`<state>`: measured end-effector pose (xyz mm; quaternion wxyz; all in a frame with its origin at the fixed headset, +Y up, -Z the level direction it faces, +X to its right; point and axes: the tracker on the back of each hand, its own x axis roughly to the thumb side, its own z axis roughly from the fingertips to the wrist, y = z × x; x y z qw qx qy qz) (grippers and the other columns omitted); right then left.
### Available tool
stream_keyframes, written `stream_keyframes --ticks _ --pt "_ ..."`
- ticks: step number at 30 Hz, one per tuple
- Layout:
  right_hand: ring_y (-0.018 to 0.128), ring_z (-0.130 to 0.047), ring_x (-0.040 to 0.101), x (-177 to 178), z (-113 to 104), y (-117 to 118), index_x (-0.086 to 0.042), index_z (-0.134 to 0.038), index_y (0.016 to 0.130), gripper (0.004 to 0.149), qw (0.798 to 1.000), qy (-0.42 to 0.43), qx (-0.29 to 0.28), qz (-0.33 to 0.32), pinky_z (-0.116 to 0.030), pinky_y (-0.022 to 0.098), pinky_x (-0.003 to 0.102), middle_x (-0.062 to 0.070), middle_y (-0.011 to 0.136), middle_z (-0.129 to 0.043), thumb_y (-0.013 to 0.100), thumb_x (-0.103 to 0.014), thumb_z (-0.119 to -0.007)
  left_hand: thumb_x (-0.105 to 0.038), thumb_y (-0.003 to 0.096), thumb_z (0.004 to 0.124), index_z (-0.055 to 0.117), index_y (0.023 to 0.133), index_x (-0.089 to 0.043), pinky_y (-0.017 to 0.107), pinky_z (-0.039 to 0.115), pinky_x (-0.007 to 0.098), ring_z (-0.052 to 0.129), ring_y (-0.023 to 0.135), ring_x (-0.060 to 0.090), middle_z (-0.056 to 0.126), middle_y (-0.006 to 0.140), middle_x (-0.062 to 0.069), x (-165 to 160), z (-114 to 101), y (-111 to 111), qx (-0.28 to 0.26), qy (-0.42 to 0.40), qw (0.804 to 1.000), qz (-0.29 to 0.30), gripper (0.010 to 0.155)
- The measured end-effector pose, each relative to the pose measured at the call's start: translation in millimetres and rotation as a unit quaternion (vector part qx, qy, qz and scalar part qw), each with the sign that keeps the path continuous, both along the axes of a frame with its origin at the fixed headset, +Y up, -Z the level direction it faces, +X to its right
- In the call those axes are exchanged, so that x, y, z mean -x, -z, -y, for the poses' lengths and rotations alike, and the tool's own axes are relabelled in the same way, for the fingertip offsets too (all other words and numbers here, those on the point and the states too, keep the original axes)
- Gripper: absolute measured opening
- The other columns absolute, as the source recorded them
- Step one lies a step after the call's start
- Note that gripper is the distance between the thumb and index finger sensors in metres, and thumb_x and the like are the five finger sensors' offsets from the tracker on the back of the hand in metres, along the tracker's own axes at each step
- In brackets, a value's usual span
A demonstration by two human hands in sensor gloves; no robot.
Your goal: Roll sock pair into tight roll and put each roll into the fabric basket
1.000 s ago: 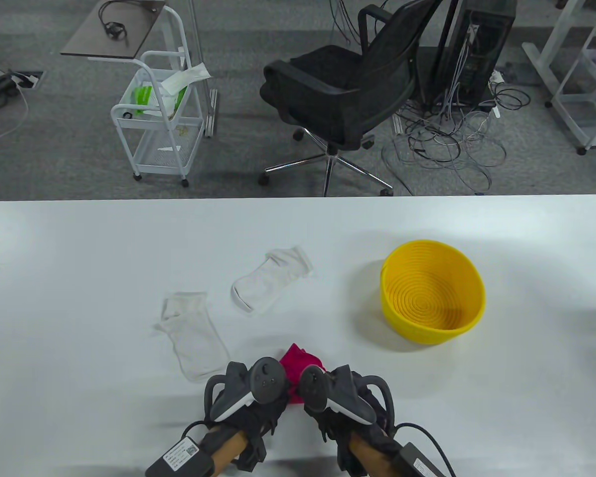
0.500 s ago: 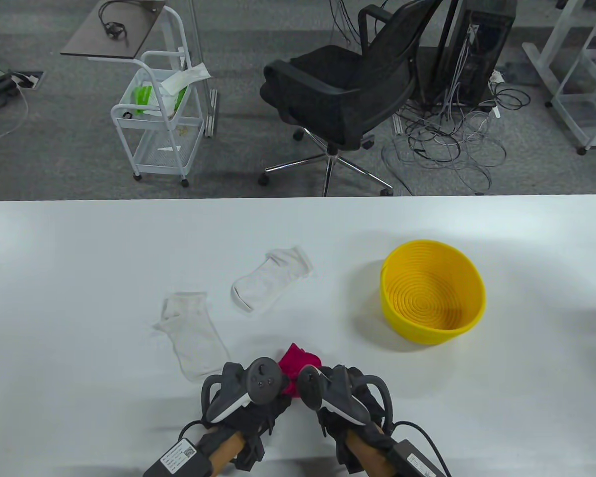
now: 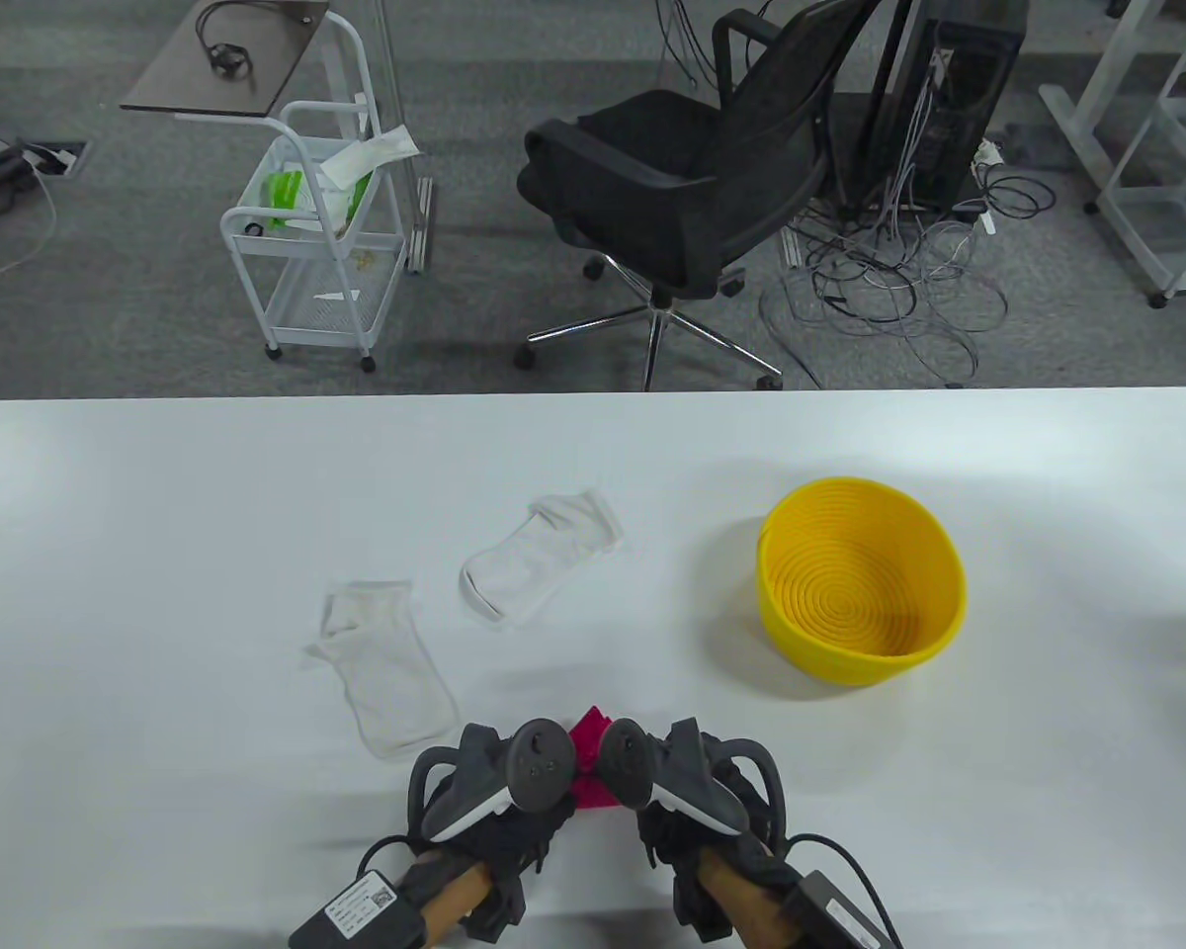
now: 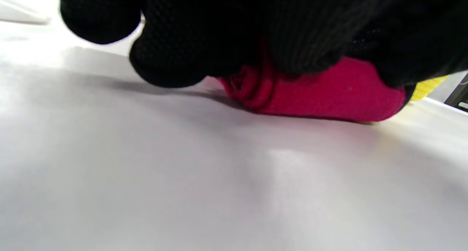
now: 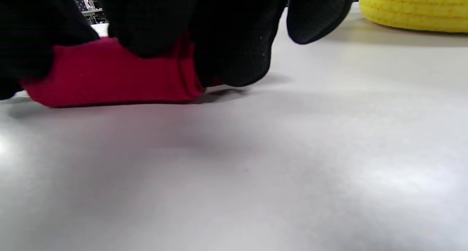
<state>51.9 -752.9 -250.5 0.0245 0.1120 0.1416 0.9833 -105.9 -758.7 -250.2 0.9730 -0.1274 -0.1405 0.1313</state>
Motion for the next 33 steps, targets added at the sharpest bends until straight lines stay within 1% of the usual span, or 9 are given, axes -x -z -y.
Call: stream_keyframes --ticks 2,6,8,10,14,19,25,31,33 --pt "0.081 -0.092 0.014 -4 -4 0 -0.042 -0.078 0.085 0.043 1.0 0.019 0.002 0.0 -0.066 0.069 0.054 -0.012 0.088 -0.09 0.042 -0.038 -0.078 -0.038 0.0375 0.082 0.094 0.076 -0.02 0.046 0.078 0.049 0.099 0.046 0.022 0.097 0.067 0.007 2 1 2 0.018 -0.008 1.0 -0.007 0.044" --pt "0.086 -0.088 0.014 -6 -25 -8 -0.045 -0.081 0.082 0.041 0.995 0.032 -0.087 -0.019 -0.065 0.07 0.054 -0.016 0.09 -0.088 0.041 -0.039 -0.081 -0.039 0.0382 0.08 0.094 0.075 -0.021 0.045 0.078 0.049 0.1 0.044 0.021 0.097 0.065 0.007 7 3 4 0.037 -0.03 0.999 -0.027 0.043" --pt "0.084 -0.09 0.014 -4 -33 -14 -0.044 -0.083 0.08 0.04 0.993 0.048 -0.103 -0.035 -0.066 0.07 0.054 -0.016 0.088 -0.09 0.04 -0.039 -0.083 -0.039 0.0386 0.079 0.094 0.075 -0.021 0.046 0.078 0.049 0.099 0.044 0.021 0.098 0.065 0.007 9 4 5 0.041 -0.037 0.998 -0.036 0.043" --pt "0.084 -0.09 0.014 2 -33 -18 -0.043 -0.084 0.08 0.04 0.994 0.057 -0.079 -0.048 -0.067 0.069 0.053 -0.015 0.088 -0.09 0.041 -0.038 -0.083 -0.039 0.0387 0.079 0.094 0.075 -0.021 0.045 0.078 0.049 0.099 0.043 0.021 0.098 0.064 0.007 9 5 5 0.042 -0.039 0.998 -0.038 0.043" --pt "0.089 -0.084 0.016 10 -17 -18 -0.044 -0.08 0.083 0.041 0.997 -0.016 -0.039 -0.057 -0.066 0.069 0.053 -0.016 0.094 -0.083 0.042 -0.038 -0.081 -0.04 0.039 0.078 0.094 0.074 -0.021 0.046 0.077 0.049 0.099 0.043 0.021 0.098 0.064 0.007 9 4 4 0.044 -0.042 0.997 -0.045 0.043" --pt "0.093 -0.081 0.017 8 -5 -11 -0.046 -0.074 0.087 0.046 0.999 -0.014 -0.017 -0.035 -0.065 0.07 0.054 -0.017 0.099 -0.077 0.041 -0.04 -0.082 -0.042 0.0386 0.079 0.095 0.074 -0.021 0.046 0.077 0.049 0.1 0.043 0.023 0.099 0.064 0.007 11 5 3 0.021 -0.055 0.997 -0.058 0.045" --pt "0.096 -0.077 0.018 7 8 -5 -0.047 -0.062 0.092 0.056 1.0 -0.024 0.007 -0.016 -0.063 0.071 0.054 -0.017 0.105 -0.069 0.041 -0.041 -0.083 -0.045 0.0365 0.083 0.093 0.079 -0.023 0.051 0.074 0.051 0.099 0.054 0.025 0.096 0.074 0.006 13 -9 2 -0.01 -0.037 0.998 -0.056 0.05" --pt "0.092 -0.08 0.017 10 8 -6 -0.047 -0.062 0.093 0.054 0.999 -0.034 -0.017 -0.012 -0.063 0.072 0.054 -0.016 0.102 -0.072 0.043 -0.039 -0.08 -0.049 0.0338 0.087 0.083 0.089 -0.026 0.057 0.069 0.052 0.094 0.065 0.026 0.087 0.085 0.007 4 -4 -3 0.027 0.027 0.999 -0.033 0.06" --pt "0.089 -0.084 0.015 11 6 -6 -0.046 -0.063 0.093 0.053 0.999 -0.038 -0.024 -0.022 -0.064 0.071 0.053 -0.015 0.099 -0.076 0.043 -0.039 -0.079 -0.048 0.0335 0.089 0.08 0.09 -0.027 0.057 0.069 0.051 0.092 0.066 0.025 0.085 0.086 0.006 2 -1 -3 0.018 0.036 0.999 -0.031 0.06"
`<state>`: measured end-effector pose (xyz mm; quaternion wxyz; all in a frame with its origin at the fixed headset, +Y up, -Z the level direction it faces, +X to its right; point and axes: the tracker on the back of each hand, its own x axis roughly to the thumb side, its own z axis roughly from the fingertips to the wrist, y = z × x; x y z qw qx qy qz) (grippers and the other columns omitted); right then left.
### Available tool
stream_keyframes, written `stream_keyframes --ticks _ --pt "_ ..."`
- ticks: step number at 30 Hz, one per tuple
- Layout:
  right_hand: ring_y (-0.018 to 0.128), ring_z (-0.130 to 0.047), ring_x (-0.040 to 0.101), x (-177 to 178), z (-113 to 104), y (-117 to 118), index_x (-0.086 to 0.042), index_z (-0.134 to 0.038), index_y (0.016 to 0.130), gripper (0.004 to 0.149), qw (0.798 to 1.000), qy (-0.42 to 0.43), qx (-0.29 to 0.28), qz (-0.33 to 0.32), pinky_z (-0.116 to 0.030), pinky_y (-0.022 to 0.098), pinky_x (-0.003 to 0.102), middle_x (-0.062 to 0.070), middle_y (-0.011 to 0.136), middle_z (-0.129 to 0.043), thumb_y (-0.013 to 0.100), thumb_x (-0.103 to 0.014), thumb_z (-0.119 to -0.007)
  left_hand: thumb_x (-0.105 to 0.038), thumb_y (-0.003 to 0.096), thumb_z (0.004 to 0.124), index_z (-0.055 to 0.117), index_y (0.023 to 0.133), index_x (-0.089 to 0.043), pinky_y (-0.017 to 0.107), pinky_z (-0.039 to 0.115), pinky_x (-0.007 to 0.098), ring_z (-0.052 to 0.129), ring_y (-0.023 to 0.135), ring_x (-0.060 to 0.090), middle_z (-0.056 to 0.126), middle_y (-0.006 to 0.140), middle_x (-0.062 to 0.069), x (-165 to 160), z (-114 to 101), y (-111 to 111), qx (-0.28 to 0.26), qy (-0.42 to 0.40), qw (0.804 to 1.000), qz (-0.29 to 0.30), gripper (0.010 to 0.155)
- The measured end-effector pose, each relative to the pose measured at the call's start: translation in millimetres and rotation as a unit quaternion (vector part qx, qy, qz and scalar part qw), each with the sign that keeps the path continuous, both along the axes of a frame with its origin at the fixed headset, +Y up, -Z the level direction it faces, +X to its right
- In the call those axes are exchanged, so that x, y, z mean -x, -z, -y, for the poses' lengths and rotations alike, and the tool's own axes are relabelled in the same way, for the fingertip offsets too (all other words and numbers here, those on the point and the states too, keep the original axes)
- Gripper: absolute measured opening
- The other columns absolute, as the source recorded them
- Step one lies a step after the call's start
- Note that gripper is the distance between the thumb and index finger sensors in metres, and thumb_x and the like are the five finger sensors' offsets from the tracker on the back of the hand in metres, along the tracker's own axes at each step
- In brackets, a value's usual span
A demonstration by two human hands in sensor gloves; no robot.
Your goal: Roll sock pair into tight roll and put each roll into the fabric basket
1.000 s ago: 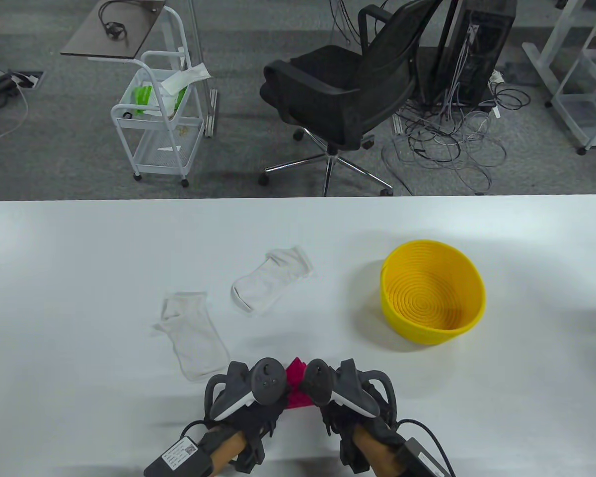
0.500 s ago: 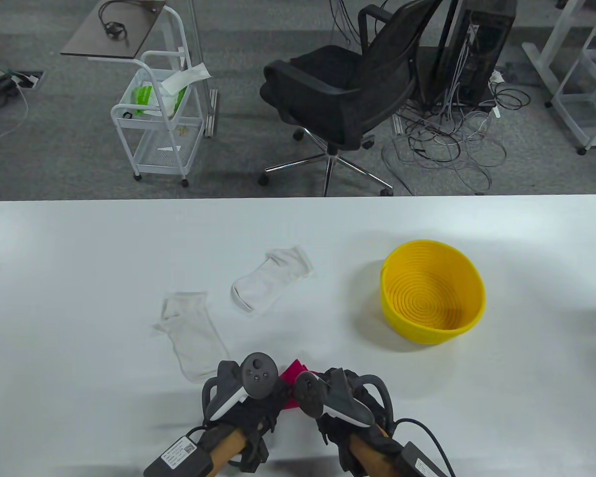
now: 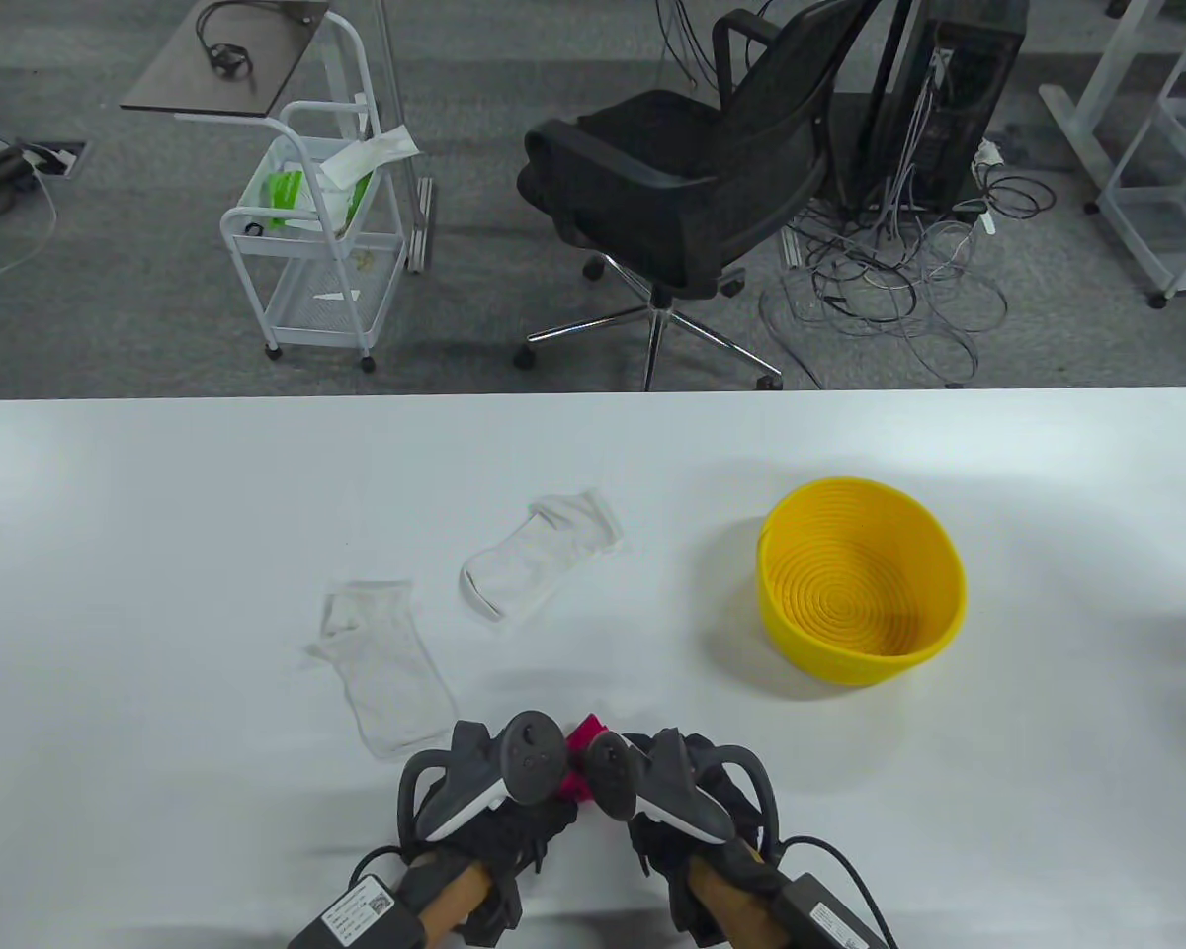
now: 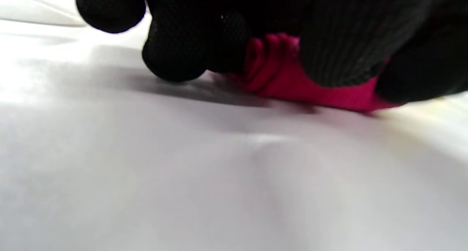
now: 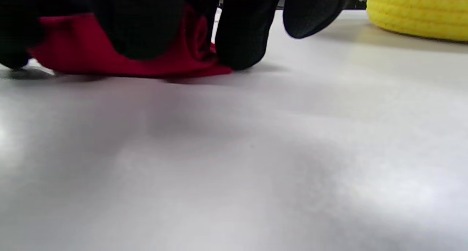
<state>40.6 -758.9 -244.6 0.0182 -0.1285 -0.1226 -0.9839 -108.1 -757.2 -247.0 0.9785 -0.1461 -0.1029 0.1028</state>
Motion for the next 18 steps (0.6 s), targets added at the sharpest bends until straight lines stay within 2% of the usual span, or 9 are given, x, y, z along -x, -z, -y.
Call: stream_keyframes --ticks 2,5,8,12,16,18 --pt "0.086 -0.086 0.014 -1 -2 0 -0.045 -0.065 0.093 0.052 1.0 0.005 0.007 -0.001 -0.064 0.071 0.053 -0.013 0.097 -0.08 0.042 -0.039 -0.078 -0.047 0.0336 0.089 0.084 0.087 -0.027 0.056 0.07 0.051 0.094 0.063 0.025 0.088 0.083 0.005 -1 0 1 -0.018 -0.004 1.0 0.002 0.057" --pt "0.082 -0.089 0.014 -3 -4 0 -0.043 -0.067 0.093 0.052 1.0 0.012 0.017 -0.003 -0.066 0.07 0.053 -0.011 0.093 -0.084 0.042 -0.039 -0.077 -0.044 0.036 0.085 0.085 0.086 -0.027 0.056 0.07 0.051 0.094 0.063 0.026 0.088 0.083 0.006 -1 0 2 -0.004 -0.016 1.0 0.006 0.052" --pt "0.076 -0.093 0.013 -6 -7 2 -0.042 -0.069 0.092 0.051 0.999 0.018 0.028 -0.001 -0.068 0.068 0.051 -0.011 0.089 -0.089 0.041 -0.04 -0.076 -0.04 0.0398 0.078 0.087 0.085 -0.027 0.056 0.069 0.051 0.094 0.063 0.026 0.089 0.082 0.006 1 0 2 0.003 -0.031 0.999 0.011 0.048" --pt "0.079 -0.091 0.014 -10 -9 4 -0.042 -0.07 0.091 0.05 0.999 0.031 0.032 0.002 -0.068 0.068 0.052 -0.011 0.09 -0.088 0.042 -0.043 -0.076 -0.039 0.0401 0.076 0.089 0.083 -0.026 0.054 0.071 0.051 0.095 0.061 0.026 0.091 0.079 0.007 2 0 4 0.002 -0.04 0.999 0.008 0.047" --pt "0.086 -0.087 0.016 -17 -24 3 -0.042 -0.073 0.09 0.049 0.998 0.054 -0.016 0.005 -0.065 0.069 0.053 -0.011 0.094 -0.084 0.041 -0.043 -0.08 -0.04 0.0401 0.075 0.09 0.082 -0.026 0.053 0.072 0.05 0.096 0.058 0.025 0.092 0.077 0.007 5 2 6 0.014 -0.056 0.998 0.0 0.046" --pt "0.086 -0.087 0.016 -23 -38 1 -0.043 -0.08 0.084 0.044 0.995 0.086 -0.054 0.001 -0.065 0.07 0.054 -0.012 0.093 -0.085 0.041 -0.042 -0.082 -0.04 0.0401 0.075 0.09 0.081 -0.026 0.052 0.073 0.05 0.096 0.056 0.025 0.092 0.075 0.008 6 4 8 0.014 -0.067 0.998 -0.006 0.046"
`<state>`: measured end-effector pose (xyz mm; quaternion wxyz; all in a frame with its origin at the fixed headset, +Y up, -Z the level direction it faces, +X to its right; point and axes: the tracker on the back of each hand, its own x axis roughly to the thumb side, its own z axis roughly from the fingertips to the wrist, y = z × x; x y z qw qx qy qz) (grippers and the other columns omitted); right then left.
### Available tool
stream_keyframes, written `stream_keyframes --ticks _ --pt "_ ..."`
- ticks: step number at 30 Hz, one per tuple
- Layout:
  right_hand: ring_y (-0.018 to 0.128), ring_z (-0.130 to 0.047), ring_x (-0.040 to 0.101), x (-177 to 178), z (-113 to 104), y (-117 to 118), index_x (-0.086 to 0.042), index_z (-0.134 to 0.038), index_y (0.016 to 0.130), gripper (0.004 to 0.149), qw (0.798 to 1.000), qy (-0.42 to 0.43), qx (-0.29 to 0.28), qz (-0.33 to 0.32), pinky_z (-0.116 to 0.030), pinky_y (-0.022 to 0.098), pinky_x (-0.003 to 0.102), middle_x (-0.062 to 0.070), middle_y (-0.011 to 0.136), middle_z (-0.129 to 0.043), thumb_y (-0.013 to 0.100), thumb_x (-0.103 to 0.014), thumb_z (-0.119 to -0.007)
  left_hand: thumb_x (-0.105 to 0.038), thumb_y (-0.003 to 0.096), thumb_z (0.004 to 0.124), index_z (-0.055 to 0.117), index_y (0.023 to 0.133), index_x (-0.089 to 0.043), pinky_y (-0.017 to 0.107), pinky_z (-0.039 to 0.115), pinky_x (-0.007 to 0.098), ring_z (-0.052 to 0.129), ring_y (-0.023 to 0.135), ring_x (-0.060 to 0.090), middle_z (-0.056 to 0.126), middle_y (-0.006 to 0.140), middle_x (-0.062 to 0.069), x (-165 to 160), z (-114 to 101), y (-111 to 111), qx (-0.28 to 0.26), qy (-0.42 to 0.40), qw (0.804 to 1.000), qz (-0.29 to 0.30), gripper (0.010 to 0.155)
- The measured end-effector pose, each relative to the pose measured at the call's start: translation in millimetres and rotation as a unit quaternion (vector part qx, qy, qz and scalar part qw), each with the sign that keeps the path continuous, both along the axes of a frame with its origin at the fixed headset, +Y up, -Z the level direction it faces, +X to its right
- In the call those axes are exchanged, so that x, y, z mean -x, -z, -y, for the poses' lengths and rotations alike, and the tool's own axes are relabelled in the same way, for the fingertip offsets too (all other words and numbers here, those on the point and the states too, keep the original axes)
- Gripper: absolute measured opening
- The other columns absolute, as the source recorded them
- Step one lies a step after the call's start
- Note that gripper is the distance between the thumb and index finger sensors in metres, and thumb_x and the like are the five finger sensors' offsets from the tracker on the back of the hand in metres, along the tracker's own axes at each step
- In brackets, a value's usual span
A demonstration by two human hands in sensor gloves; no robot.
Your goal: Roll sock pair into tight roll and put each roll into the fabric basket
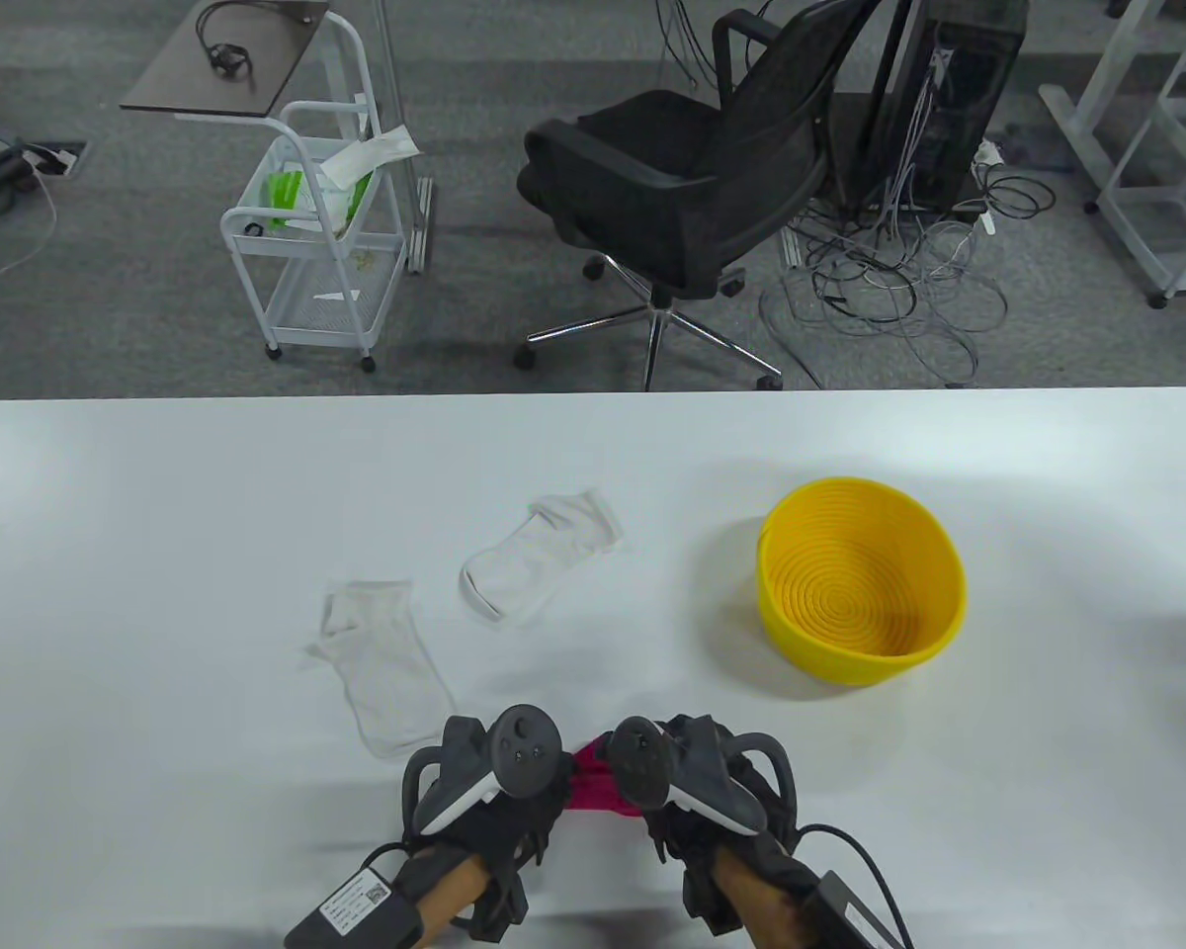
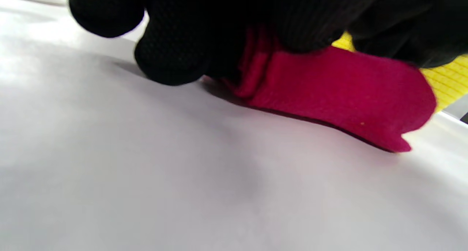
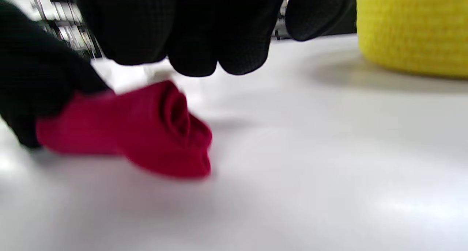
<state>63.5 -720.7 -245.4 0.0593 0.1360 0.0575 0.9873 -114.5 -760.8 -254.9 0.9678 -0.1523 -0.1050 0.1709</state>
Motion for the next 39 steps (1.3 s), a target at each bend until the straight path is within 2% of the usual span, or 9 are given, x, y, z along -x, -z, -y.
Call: stream_keyframes --ticks 4,9,13,17,20,23,25,34,39 --pt "0.086 -0.087 0.015 1 -3 -6 -0.044 -0.083 0.081 0.041 0.999 0.026 0.008 -0.028 -0.066 0.07 0.053 -0.015 0.09 -0.088 0.04 -0.042 -0.084 -0.041 0.0403 0.075 0.091 0.079 -0.025 0.051 0.073 0.05 0.096 0.053 0.024 0.093 0.073 0.009 2 1 1 0.006 -0.009 1.0 -0.005 0.045" --pt "0.092 -0.081 0.016 16 15 -8 -0.044 -0.081 0.083 0.044 0.997 -0.055 0.048 -0.037 -0.063 0.071 0.055 -0.016 0.096 -0.081 0.039 -0.044 -0.084 -0.042 0.0405 0.073 0.09 0.08 -0.024 0.05 0.073 0.05 0.096 0.053 0.024 0.093 0.073 0.006 2 2 0 0.003 -0.012 1.0 -0.01 0.047" --pt "0.094 -0.079 0.018 15 23 -5 -0.044 -0.076 0.086 0.048 0.996 -0.053 0.062 -0.022 -0.062 0.071 0.056 -0.016 0.099 -0.077 0.039 -0.044 -0.085 -0.043 0.0397 0.074 0.09 0.082 -0.024 0.05 0.074 0.05 0.097 0.053 0.025 0.094 0.074 0.007 3 -1 0 -0.004 -0.014 1.0 -0.015 0.049" --pt "0.096 -0.078 0.019 13 27 -2 -0.043 -0.07 0.09 0.053 0.995 -0.062 0.075 -0.015 -0.062 0.071 0.056 -0.015 0.102 -0.073 0.039 -0.044 -0.085 -0.047 0.039 0.077 0.073 0.094 -0.043 0.055 0.07 0.05 0.091 0.066 0.027 0.079 0.091 0.008 5 -11 -3 -0.023 -0.008 1.0 -0.014 0.055" --pt "0.097 -0.077 0.02 14 30 -1 -0.042 -0.066 0.092 0.057 0.994 -0.067 0.083 -0.01 -0.061 0.071 0.057 -0.014 0.104 -0.071 0.039 -0.044 -0.085 -0.048 0.0378 0.079 0.082 0.09 -0.04 0.056 0.069 0.05 0.09 0.069 0.027 0.078 0.093 0.007 2 -15 -7 -0.025 0.016 1.0 -0.009 0.053" --pt "0.098 -0.075 0.02 16 35 -1 -0.041 -0.06 0.095 0.061 0.993 -0.084 0.084 -0.004 -0.061 0.072 0.057 -0.013 0.106 -0.068 0.039 -0.044 -0.085 -0.05 0.0366 0.082 0.077 0.092 -0.037 0.057 0.068 0.05 0.089 0.07 0.027 0.077 0.094 0.007 -1 -9 -9 -0.016 0.042 0.999 -0.003 0.057" --pt "0.096 -0.078 0.019 17 36 0 -0.041 -0.061 0.095 0.059 0.995 -0.084 0.06 0.003 -0.062 0.071 0.056 -0.013 0.104 -0.071 0.04 -0.043 -0.084 -0.05 0.0355 0.084 0.076 0.093 -0.036 0.056 0.069 0.05 0.089 0.07 0.027 0.077 0.094 0.007 -3 -4 -8 -0.018 0.052 0.998 -0.003 0.06" --pt "0.084 -0.089 0.017 15 25 0 -0.037 -0.067 0.095 0.054 0.994 -0.068 0.083 -0.011 -0.063 0.071 0.056 -0.004 0.093 -0.085 0.042 -0.04 -0.079 -0.044 0.0371 0.082 0.081 0.091 -0.028 0.056 0.068 0.049 0.088 0.068 0.027 0.079 0.09 0.007 -5 -1 -5 0.0 0.042 0.999 0.011 0.056" --pt "0.094 -0.079 0.02 12 14 -3 -0.043 -0.068 0.093 0.054 0.997 -0.059 0.053 -0.016 -0.06 0.072 0.057 -0.006 0.101 -0.076 0.041 -0.045 -0.081 -0.042 0.0381 0.078 0.084 0.089 -0.023 0.054 0.07 0.049 0.09 0.063 0.025 0.083 0.085 0.008 -8 0 -5 0.009 0.04 0.999 0.028 0.055"
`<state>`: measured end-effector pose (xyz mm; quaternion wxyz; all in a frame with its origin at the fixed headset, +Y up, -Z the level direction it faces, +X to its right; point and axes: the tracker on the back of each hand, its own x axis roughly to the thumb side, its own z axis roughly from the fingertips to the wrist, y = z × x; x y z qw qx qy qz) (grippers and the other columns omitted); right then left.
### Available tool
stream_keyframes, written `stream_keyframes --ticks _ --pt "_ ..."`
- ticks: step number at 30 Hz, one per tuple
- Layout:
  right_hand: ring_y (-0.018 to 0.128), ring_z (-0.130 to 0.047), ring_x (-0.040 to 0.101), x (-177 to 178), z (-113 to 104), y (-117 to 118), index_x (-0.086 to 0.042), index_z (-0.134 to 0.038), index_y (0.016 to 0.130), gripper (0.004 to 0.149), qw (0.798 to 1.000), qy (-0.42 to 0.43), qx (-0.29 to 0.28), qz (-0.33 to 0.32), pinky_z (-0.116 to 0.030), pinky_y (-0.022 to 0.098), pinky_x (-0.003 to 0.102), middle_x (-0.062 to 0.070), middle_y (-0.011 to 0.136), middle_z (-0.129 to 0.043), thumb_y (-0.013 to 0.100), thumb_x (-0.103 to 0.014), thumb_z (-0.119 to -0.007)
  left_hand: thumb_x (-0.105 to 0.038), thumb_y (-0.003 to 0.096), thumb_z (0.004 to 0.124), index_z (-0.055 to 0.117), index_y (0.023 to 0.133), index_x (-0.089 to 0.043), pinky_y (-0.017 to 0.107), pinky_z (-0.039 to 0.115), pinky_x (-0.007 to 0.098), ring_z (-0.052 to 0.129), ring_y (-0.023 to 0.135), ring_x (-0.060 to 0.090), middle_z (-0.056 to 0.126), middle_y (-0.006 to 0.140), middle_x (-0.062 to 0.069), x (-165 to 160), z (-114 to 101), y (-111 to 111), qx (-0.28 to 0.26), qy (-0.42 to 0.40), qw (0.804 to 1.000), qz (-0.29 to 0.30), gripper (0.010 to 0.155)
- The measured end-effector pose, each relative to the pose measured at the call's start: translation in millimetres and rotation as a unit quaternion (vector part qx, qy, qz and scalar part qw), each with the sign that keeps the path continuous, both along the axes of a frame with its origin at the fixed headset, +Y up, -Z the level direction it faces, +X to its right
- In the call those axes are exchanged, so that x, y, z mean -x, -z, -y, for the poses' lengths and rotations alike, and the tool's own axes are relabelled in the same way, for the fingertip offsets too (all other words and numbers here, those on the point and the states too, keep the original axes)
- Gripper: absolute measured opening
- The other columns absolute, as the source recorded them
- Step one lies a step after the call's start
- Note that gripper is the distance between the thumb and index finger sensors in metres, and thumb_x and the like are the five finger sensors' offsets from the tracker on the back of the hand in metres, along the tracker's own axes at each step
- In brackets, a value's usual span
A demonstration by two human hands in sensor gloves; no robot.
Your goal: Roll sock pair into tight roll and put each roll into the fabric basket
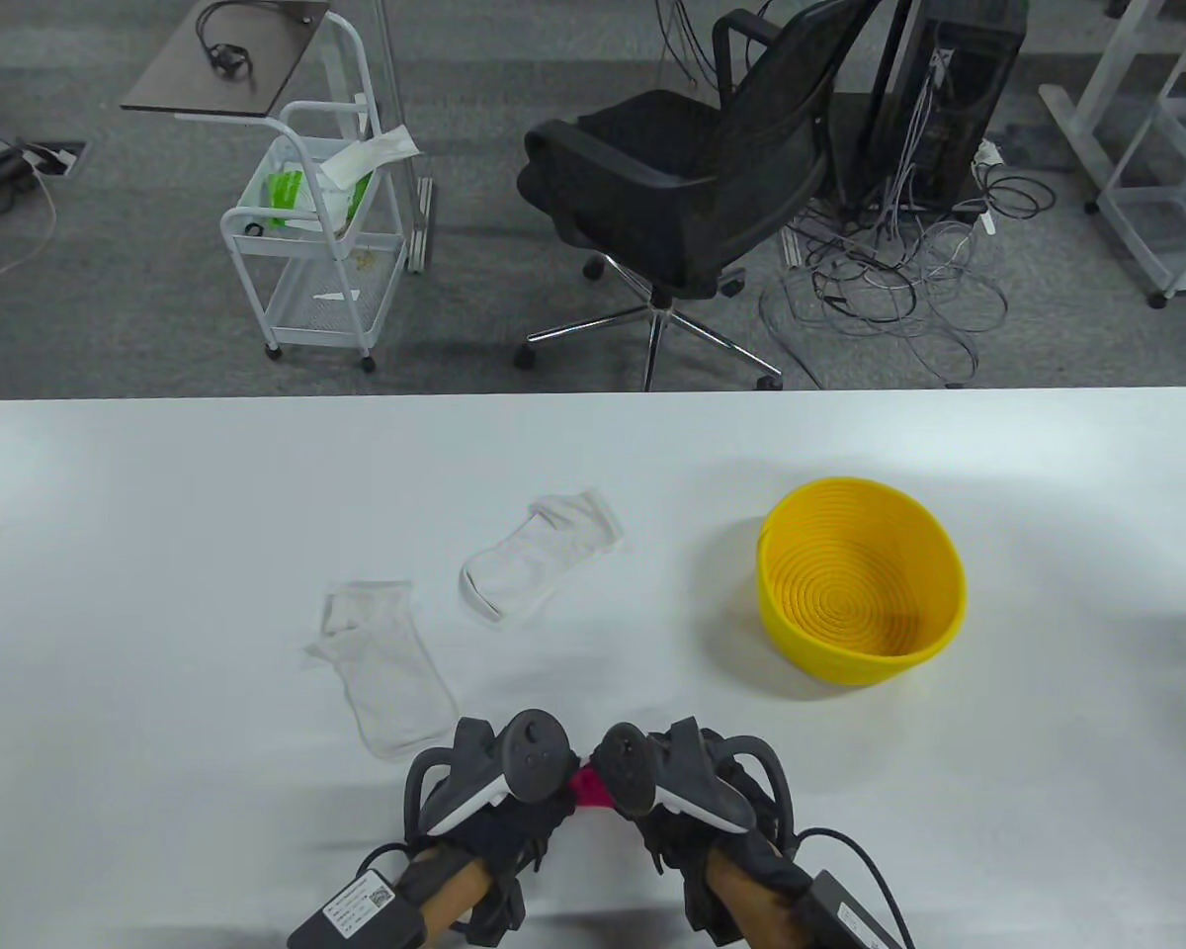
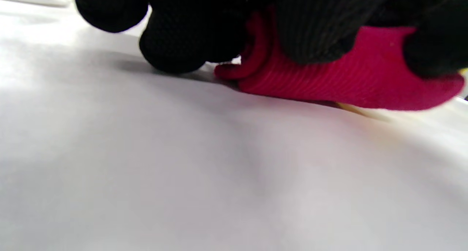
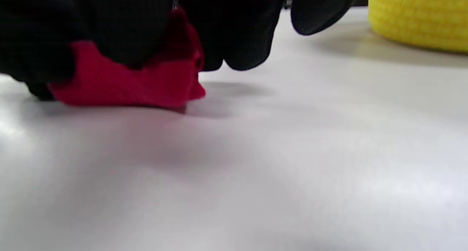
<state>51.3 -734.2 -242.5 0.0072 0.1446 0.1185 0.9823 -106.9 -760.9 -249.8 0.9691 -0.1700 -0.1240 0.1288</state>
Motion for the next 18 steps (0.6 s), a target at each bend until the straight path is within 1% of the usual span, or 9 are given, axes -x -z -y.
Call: stream_keyframes --ticks 1,3,5,8,10,11,15,18 --pt "0.095 -0.077 0.021 1 -4 -2 -0.043 -0.069 0.092 0.053 1.0 0.005 -0.014 -0.002 -0.06 0.072 0.057 -0.006 0.102 -0.075 0.04 -0.045 -0.081 -0.042 0.0383 0.077 0.084 0.089 -0.022 0.054 0.07 0.049 0.09 0.062 0.025 0.083 0.085 0.008 0 0 0 0.003 0.0 1.0 0.001 0.055" --pt "0.095 -0.079 0.02 4 -13 -8 -0.044 -0.074 0.089 0.05 0.999 0.016 -0.048 -0.017 -0.06 0.072 0.057 -0.007 0.101 -0.077 0.039 -0.045 -0.083 -0.042 0.0383 0.077 0.084 0.089 -0.022 0.054 0.07 0.049 0.091 0.062 0.025 0.084 0.084 0.008 0 0 0 0.008 -0.001 1.0 0.004 0.055" --pt "0.092 -0.082 0.018 9 -16 -13 -0.043 -0.08 0.085 0.046 0.997 0.014 -0.062 -0.031 -0.061 0.072 0.057 -0.009 0.097 -0.081 0.039 -0.045 -0.084 -0.042 0.0383 0.077 0.084 0.089 -0.021 0.054 0.07 0.049 0.091 0.061 0.025 0.084 0.084 0.008 0 0 1 0.011 -0.004 1.0 0.003 0.055" --pt "0.091 -0.083 0.018 14 -12 -16 -0.04 -0.081 0.085 0.047 0.998 -0.002 -0.051 -0.04 -0.061 0.072 0.057 -0.008 0.095 -0.083 0.039 -0.045 -0.084 -0.042 0.039 0.075 0.082 0.089 -0.02 0.053 0.07 0.05 0.09 0.06 0.026 0.083 0.084 0.009 0 2 0 0.011 -0.01 1.0 0.005 0.056" --pt "0.092 -0.082 0.018 14 -8 -14 -0.04 -0.079 0.086 0.048 0.998 -0.016 -0.049 -0.037 -0.061 0.072 0.057 -0.009 0.097 -0.081 0.039 -0.045 -0.084 -0.043 0.0392 0.073 0.08 0.09 -0.02 0.052 0.07 0.049 0.09 0.058 0.025 0.083 0.084 0.009 0 4 -1 -0.007 -0.009 1.0 0.005 0.057" --pt "0.094 -0.08 0.018 13 -4 -12 -0.04 -0.077 0.088 0.05 0.999 -0.019 -0.036 -0.032 -0.06 0.072 0.057 -0.009 0.099 -0.079 0.039 -0.045 -0.084 -0.044 0.0392 0.072 0.079 0.091 -0.02 0.052 0.071 0.049 0.09 0.057 0.025 0.083 0.083 0.009 -1 4 -2 -0.014 -0.007 1.0 0.004 0.057" --pt "0.096 -0.078 0.019 9 3 -8 -0.041 -0.072 0.091 0.054 1.0 -0.017 -0.018 -0.018 -0.061 0.072 0.057 -0.01 0.102 -0.074 0.039 -0.046 -0.084 -0.045 0.0391 0.072 0.076 0.093 -0.021 0.052 0.071 0.049 0.091 0.057 0.025 0.083 0.085 0.009 1 3 -1 -0.022 -0.009 1.0 -0.002 0.059" --pt "0.097 -0.077 0.02 8 8 -5 -0.041 -0.066 0.094 0.058 1.0 -0.021 -0.007 -0.009 -0.061 0.072 0.057 -0.011 0.105 -0.07 0.039 -0.047 -0.083 -0.045 0.0391 0.073 0.076 0.093 -0.022 0.052 0.071 0.05 0.093 0.06 0.026 0.083 0.087 0.009 2 -1 0 -0.03 -0.018 0.999 -0.008 0.059"
